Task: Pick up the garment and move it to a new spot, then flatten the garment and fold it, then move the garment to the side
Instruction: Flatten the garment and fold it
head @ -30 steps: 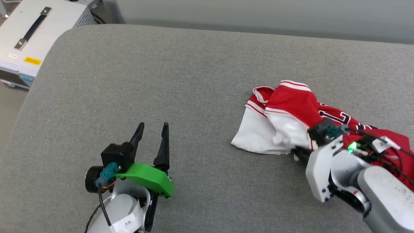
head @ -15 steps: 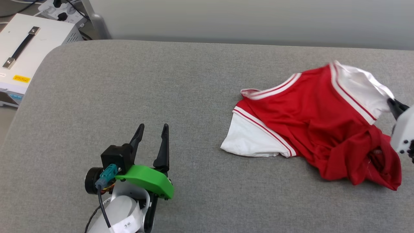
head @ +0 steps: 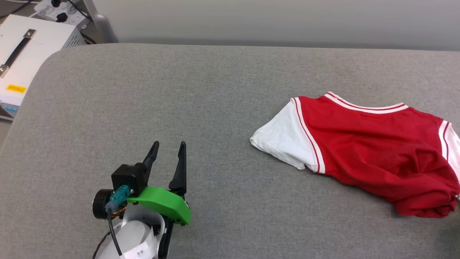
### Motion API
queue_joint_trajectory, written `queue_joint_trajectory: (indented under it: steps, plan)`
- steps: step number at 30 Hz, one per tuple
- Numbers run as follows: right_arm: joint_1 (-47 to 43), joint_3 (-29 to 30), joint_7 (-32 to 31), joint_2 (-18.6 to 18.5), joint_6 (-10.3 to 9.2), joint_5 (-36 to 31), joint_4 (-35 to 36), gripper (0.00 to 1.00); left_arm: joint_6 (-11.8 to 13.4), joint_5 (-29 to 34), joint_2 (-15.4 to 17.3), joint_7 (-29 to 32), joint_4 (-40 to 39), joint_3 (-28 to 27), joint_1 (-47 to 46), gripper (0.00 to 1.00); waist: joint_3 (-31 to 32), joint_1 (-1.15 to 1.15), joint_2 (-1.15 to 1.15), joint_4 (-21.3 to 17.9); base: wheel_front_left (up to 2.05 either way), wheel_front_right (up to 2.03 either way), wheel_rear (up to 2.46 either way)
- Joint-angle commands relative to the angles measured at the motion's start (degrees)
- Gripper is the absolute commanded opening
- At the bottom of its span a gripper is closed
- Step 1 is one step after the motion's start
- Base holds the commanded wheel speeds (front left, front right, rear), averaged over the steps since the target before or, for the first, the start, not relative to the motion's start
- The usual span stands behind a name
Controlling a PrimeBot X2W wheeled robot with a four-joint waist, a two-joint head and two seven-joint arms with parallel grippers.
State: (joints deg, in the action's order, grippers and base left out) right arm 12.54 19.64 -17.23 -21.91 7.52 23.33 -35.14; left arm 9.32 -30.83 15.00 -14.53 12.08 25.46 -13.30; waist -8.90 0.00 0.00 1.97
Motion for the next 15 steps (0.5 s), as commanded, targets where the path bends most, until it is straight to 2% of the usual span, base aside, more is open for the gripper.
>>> queue_joint_trajectory:
  steps: [1,2,3,10,15]
  plan:
    - [-0.96,0.01,0.91,0.85,-0.03,-0.44,-0.46,0.20,0.10,-0.32,0.48,0.25,-0.12,-0.02,0.68,1.00,0.30,0.00,0.00,-0.61,0.00,0.00,0.00]
    - [-1.29,0.09,1.88,1.53,-0.03,-0.78,-0.66,0.47,0.16,-0.29,0.63,0.40,-0.09,0.06,0.83,1.00,0.44,0.00,0.00,-0.90,0.00,0.00,0.00]
    - [-1.39,0.10,3.03,2.00,-0.03,-1.21,-0.64,1.00,0.26,-0.30,0.73,0.48,-0.05,0.08,1.00,1.00,0.69,0.00,0.00,-1.21,0.00,0.00,0.00]
    - [-1.56,2.34,16.63,5.83,-0.03,-5.69,2.86,1.00,0.64,-0.62,1.19,1.51,-0.41,0.63,2.44,1.00,2.65,0.00,0.00,-2.88,0.00,0.00,0.00]
    - [-3.29,2.39,23.23,9.45,-0.03,-9.76,8.53,1.00,0.61,-0.78,1.61,2.38,-0.55,1.12,2.95,1.00,4.23,0.00,0.00,-3.45,0.00,0.00,0.00]
